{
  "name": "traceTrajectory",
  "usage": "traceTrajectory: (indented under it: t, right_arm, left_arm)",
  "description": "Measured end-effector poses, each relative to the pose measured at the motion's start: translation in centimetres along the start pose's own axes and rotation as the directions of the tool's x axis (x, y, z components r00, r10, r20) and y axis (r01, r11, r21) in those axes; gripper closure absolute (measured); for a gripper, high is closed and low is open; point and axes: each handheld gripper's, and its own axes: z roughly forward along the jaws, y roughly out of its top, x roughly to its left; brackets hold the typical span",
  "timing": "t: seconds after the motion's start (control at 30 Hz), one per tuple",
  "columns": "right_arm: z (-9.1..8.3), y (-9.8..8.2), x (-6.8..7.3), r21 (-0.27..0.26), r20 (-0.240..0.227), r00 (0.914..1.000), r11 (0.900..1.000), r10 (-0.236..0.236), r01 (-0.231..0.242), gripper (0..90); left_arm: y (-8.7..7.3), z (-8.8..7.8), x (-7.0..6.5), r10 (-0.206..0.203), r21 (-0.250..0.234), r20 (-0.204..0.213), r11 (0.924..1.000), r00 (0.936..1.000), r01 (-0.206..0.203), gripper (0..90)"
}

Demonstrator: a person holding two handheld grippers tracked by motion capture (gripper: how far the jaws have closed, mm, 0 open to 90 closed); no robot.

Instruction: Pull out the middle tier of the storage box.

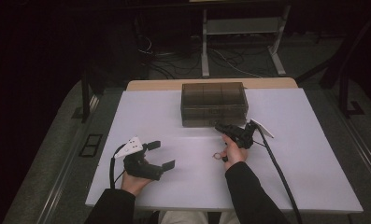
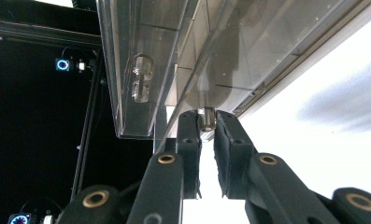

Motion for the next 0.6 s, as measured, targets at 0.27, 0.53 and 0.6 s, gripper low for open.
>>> traceTrajectory:
  t: [0.27,0.53,0.6]
  right_arm:
    - [0.02,-0.21,0.02,-0.001,0.026,0.9994,1.0,-0.024,0.024,68.3]
    - [-0.06,-0.32,0.02,0.023,0.03,0.9989,0.999,-0.035,0.034,57.7]
    - [-0.1,-0.34,0.03,0.029,0.031,0.9988,0.999,-0.039,0.038,55.3]
  left_arm:
    - [0.0,-0.02,0.0,0.001,0.001,0.001,1.0,1.0,-0.001,0.0]
    - [0.0,-0.01,0.0,0.001,0.002,0.002,1.0,1.0,-0.001,0.0]
    - [-0.01,0.0,0.02,0.001,0.002,0.0,1.0,1.0,-0.001,0.0]
